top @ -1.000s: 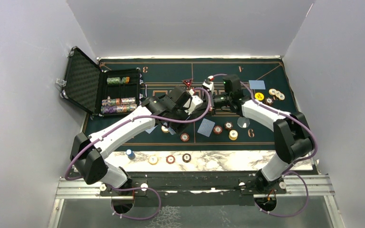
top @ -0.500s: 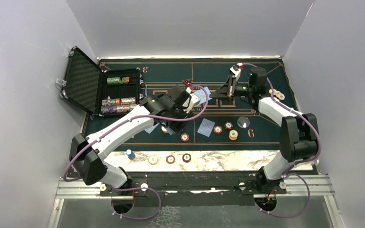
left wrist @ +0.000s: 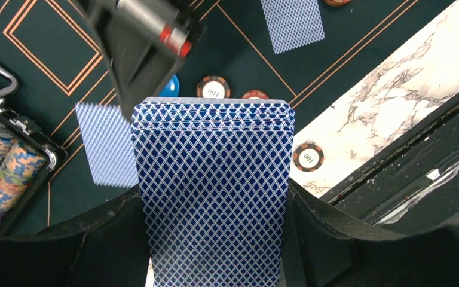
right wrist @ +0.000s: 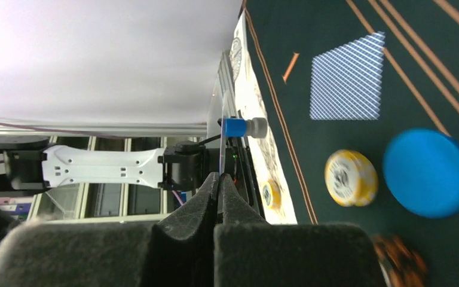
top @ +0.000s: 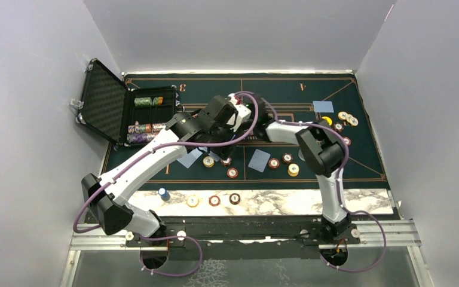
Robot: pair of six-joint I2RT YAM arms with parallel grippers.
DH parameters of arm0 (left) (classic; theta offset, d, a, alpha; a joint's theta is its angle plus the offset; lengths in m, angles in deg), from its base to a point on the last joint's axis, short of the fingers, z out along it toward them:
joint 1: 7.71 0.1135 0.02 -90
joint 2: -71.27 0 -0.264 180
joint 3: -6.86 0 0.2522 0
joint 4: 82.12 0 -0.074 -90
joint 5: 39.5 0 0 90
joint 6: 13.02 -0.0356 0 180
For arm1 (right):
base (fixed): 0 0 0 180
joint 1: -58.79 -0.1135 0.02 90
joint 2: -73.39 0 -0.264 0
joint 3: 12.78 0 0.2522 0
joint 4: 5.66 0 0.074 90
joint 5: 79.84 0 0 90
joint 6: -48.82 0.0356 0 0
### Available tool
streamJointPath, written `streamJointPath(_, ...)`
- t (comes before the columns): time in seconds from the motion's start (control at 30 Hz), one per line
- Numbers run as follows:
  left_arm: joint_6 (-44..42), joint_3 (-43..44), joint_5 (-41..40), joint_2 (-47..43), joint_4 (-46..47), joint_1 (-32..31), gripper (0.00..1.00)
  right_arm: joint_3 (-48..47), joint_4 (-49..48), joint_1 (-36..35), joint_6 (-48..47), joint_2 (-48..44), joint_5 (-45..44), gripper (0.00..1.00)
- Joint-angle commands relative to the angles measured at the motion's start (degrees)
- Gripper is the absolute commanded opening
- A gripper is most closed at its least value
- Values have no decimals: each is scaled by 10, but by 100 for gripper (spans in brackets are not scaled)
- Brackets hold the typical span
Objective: Distribute texas hold em gaming equipment
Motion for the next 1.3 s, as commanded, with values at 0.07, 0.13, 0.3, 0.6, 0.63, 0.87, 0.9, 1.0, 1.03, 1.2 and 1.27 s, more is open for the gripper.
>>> streamJointPath(0.07, 14, 10, -21, -31, -20, -1, 0, -102, 26, -64, -14, 90, -64, 1)
streamJointPath(0.13, 13, 8, -21, -32, -21, -1, 0, -128, 55, -75, -24, 111, -82, 1)
streamJointPath(0.3, 7, 5, -20, -30, -19, -1, 0, -194, 148, -97, -61, 151, -110, 1)
streamJointPath(0.6, -2, -6, -19, -27, -11, -2, 0, -161, 248, -44, -98, 52, -88, 56)
streamJointPath(0.63, -3, -7, -19, -26, -9, -2, 0, -140, 263, -21, -115, 18, -78, 59)
streamJointPath(0.87, -17, -21, -13, -13, 1, -1, 0, -30, 444, 116, -308, -165, -4, 75)
streamJointPath(0.9, -20, -22, -12, -12, 4, -1, 0, -24, 454, 118, -324, -178, 14, 77)
streamJointPath(1.0, -26, -22, -8, -6, 9, -1, 0, 20, 386, 118, -274, -221, 60, 79)
streamJointPath(1.03, -28, -22, -4, -6, 10, -2, 0, 40, 345, 118, -243, -243, 65, 79)
streamJointPath(1.2, -34, -26, 3, -1, 17, -1, 0, 48, 323, 78, -213, -240, 93, 79)
streamJointPath(1.27, -37, -26, 6, 3, 19, -1, 0, 57, 302, 57, -202, -244, 90, 79)
